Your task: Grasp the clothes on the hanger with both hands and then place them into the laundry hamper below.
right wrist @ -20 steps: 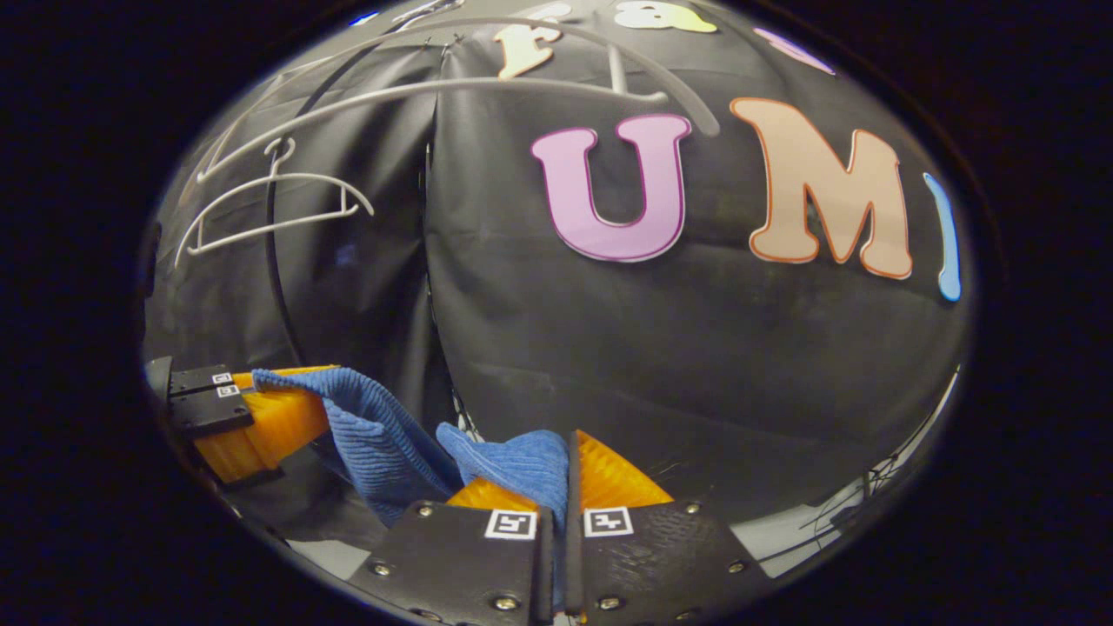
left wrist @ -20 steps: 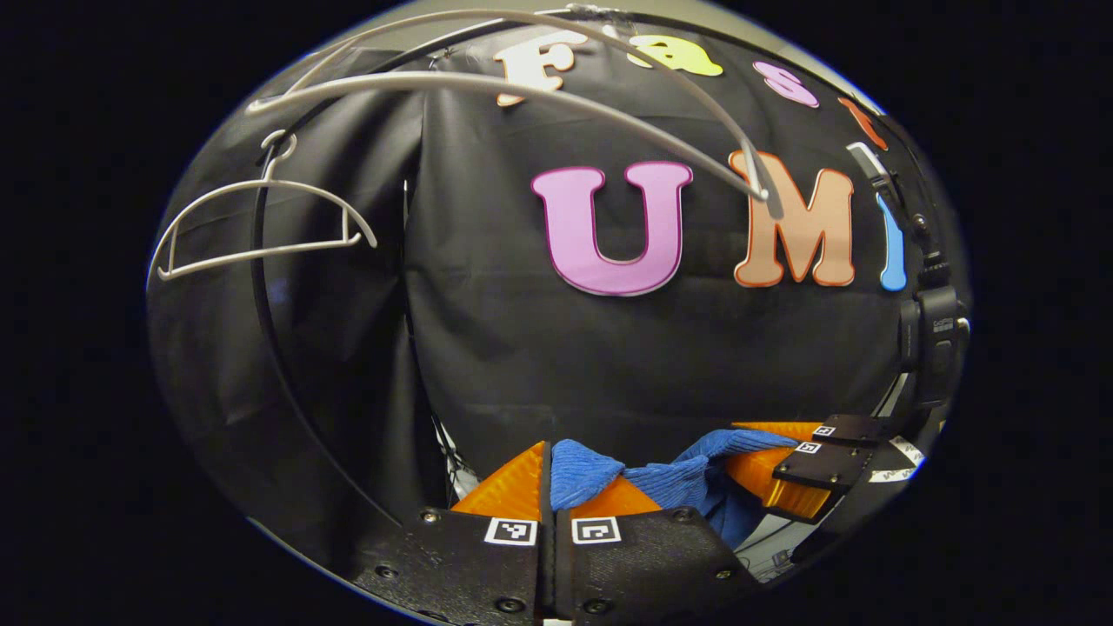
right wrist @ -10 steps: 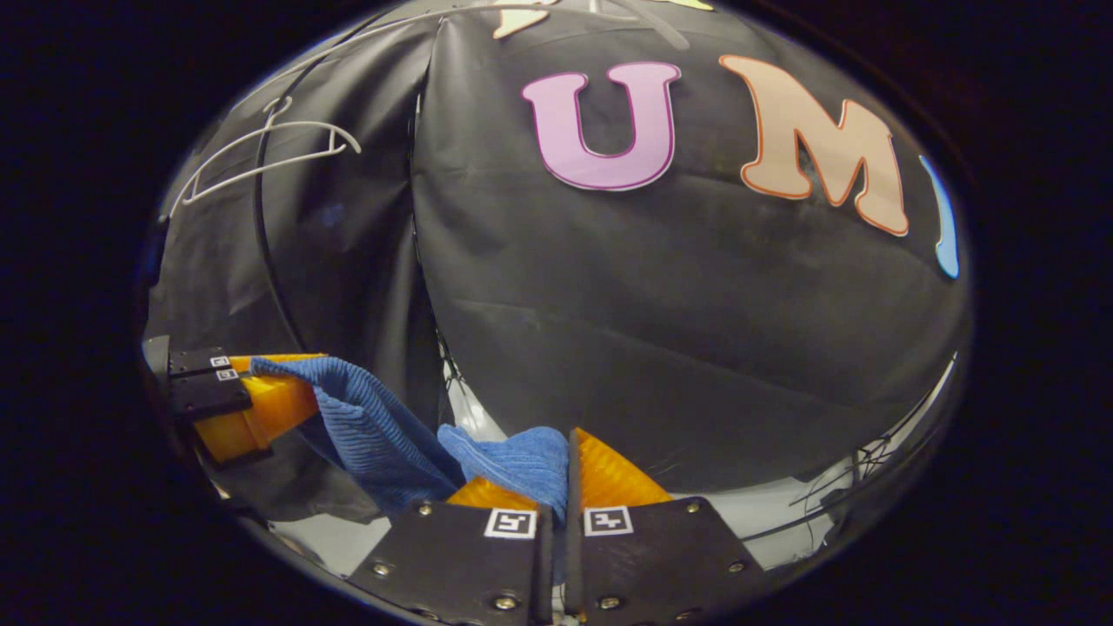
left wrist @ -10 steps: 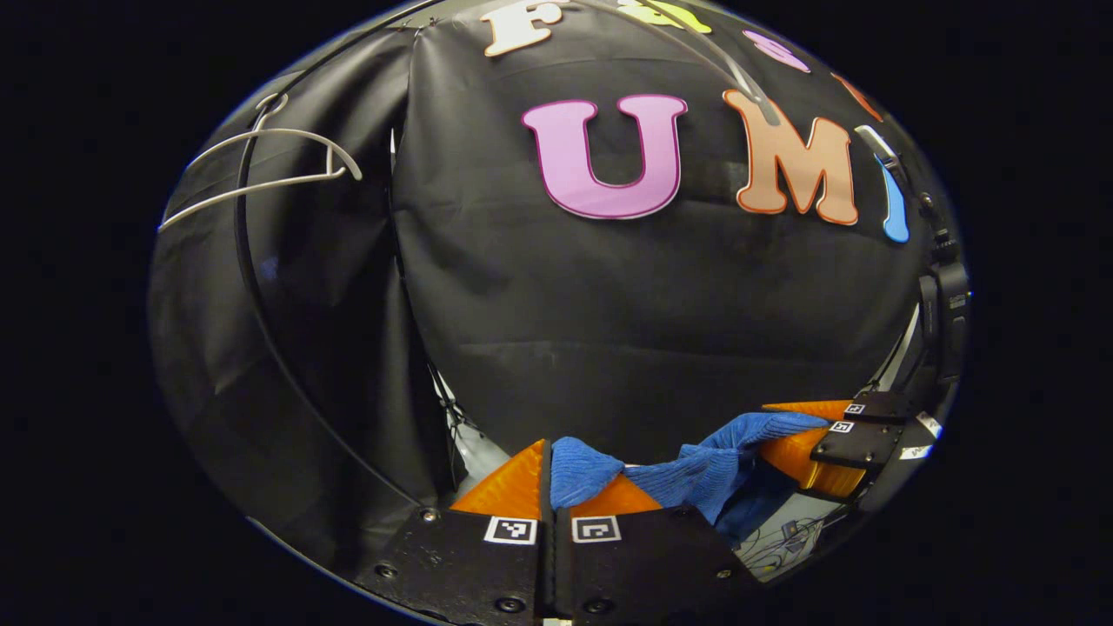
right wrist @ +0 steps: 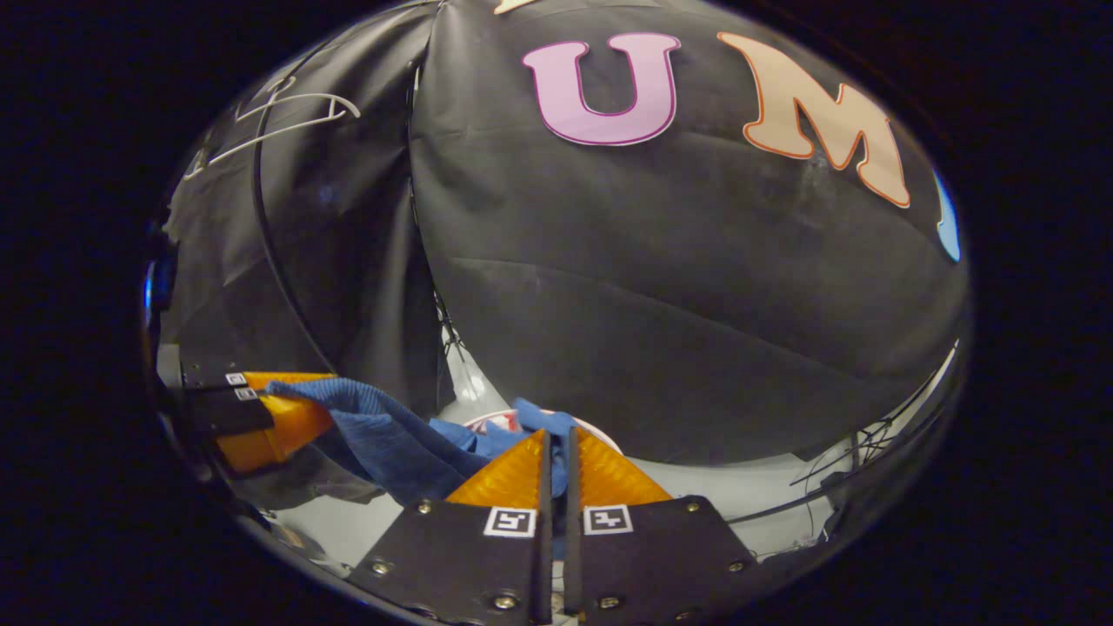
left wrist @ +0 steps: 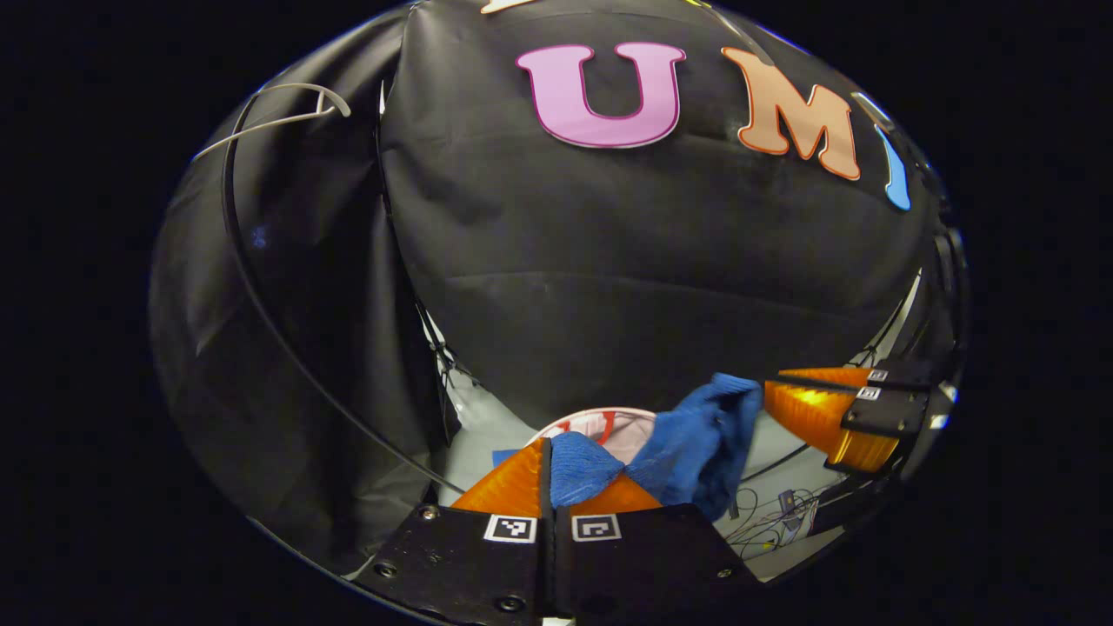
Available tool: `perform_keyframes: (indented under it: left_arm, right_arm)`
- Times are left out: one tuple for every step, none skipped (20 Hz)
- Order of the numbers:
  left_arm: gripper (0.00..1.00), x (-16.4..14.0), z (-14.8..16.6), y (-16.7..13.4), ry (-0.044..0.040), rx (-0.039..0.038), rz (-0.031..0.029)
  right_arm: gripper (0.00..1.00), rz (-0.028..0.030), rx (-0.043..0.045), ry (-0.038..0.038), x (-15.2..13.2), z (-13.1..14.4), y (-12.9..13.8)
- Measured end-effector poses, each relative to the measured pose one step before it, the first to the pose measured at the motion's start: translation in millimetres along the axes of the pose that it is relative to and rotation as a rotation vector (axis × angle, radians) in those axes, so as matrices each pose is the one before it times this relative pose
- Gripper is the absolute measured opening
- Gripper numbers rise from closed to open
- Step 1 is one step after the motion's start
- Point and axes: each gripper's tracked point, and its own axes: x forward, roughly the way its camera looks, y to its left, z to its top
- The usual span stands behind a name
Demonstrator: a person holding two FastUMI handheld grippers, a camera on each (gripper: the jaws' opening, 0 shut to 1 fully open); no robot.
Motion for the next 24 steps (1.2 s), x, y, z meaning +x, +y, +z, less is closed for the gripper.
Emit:
perform_keyframes:
  left_arm:
    - [0.01,4.38,-10.07,-0.74,0.02637,-0.00248,-0.00567]
    - [0.01,4.14,-13.76,-0.91,0.03657,-0.00168,-0.00441]
    - [0.01,4.74,-18.18,0.43,0.06467,-0.00363,0.00725]
    - [0.04,3.11,-6.46,4.77,0.01307,0.00058,0.01546]
    - [0.06,2.2,-1.65,1.15,0.00402,-0.00334,0.00521]
    - [0.06,4.25,3.12,1.63,-0.00425,-0.00409,-0.00036]
    - [0.06,0.22,3.78,0.87,-0.00921,-0.00614,0.00165]
    - [0.06,-0.68,1.5,-2.42,-0.00096,-0.0063,-0.00323]
    - [0.06,-1.88,0.97,-0.68,0.00132,-0.00373,-0.00339]
    - [0.06,-1.5,-0.31,0.0,-0.00354,-0.00125,-0.00411]
    - [0.06,-1.8,1.42,-0.82,-0.00157,0.0029,-0.00261]
    - [0.06,-0.18,1.59,-0.84,-0.00337,0.00446,-0.00356]
    - [0.06,-0.43,1.84,-0.81,-0.00254,0.00285,-0.00438]
    - [0.06,-0.11,0.73,-0.79,-0.00254,0.00284,-0.00494]
    - [0.06,-0.14,1.64,0.72,-0.00259,0.00275,-0.0022]
    - [0.06,0.14,-0.05,-0.53,-0.00044,0.00183,-0.00158]
    - [0.06,-0.32,0.24,0.06,-0.00188,0.00042,-0.00119]
    - [0.06,-0.37,0.63,-0.02,-0.00115,-0.00089,-0.00062]
    - [0.06,-0.35,0.93,0.12,-0.00194,-0.00224,-0.00004]
    - [0.06,-1.53,-0.94,-1.26,0.00012,-0.00512,-0.00466]
    - [0.06,-1.2,1.37,0.0,-0.0014,-0.00641,-0.0025]
    - [0.06,-1.58,1.89,1.88,-0.00161,-0.00284,-0.00031]
    - [0.06,-1.6,2.96,1.12,-0.00772,0.00206,0.00055]
    - [0.06,-1.69,0.74,-0.34,-0.00807,0.00412,0.00085]
  right_arm:
    - [0.06,0.00171,-0.00565,0.00451,0.81,-0.07,0.31]
    - [0.06,0.0015,-0.00043,0.00361,0.46,-1.66,1.26]
    - [0.06,0.00176,0.00236,0.00167,0.2,0.02,0.33]
    - [0.06,-0.00061,0.0014,0.00102,-0.97,-0.16,-0.87]
    - [0.06,-0.00059,0.00082,0.00139,-0.22,0.2,-1.14]
    - [0.06,0.00063,0.00209,0.00279,-1.16,-2.35,0.03]
    - [0.06,0.00074,0.00044,0.00328,0.1,-0.04,0.4]
    - [0.06,-0.00073,-0.0023,0.00294,-0.37,-2.18,-0.16]
    - [0.06,0.00074,-0.00205,0.00126,0.57,0.51,0.34]
    - [0.04,0.00079,-0.00022,0.00017,-1.21,-0.42,0.59]
    - [0.06,0.0001,0.0011,-0.00072,-0.75,1.08,0.13]
    - [0.06,0.00135,0.00172,0.00012,-0.2,-1.93,1.04]
    - [0.06,0.00071,0.00187,-0.00063,-0.97,-0.31,0.3]
    - [0.06,0.00071,0.00194,-0.00143,-0.53,0.98,0.24]
    - [0.06,0.0006,0.00136,-0.00108,-1.43,-0.47,0.8]
    - [0.06,0.00026,0.00057,-0.0008,0.59,0.79,-0.11]
    - [0.06,0.00063,0.00028,-0.0008,0.4,1.46,-0.23]
    - [0.06,0.0005,-0.00018,-0.00015,-0.22,-0.43,0.34]
    - [0.06,0.00105,0.00057,-0.00052,-0.56,1.59,0.13]
    - [0.06,0.00153,0.00199,0.00073,-0.99,-0.27,0.49]
    - [0.06,0.00397,0.00325,0.00028,0.79,-0.07,0.36]
    - [0.06,0.00154,0.00143,-0.00066,-0.29,0.98,-0.29]
    - [0.06,-0.00084,-0.00126,-0.00212,-0.63,0.17,-0.01]
    - [0.06,-0.00082,-0.0007,-0.00409,-0.2,1.07,-0.01]
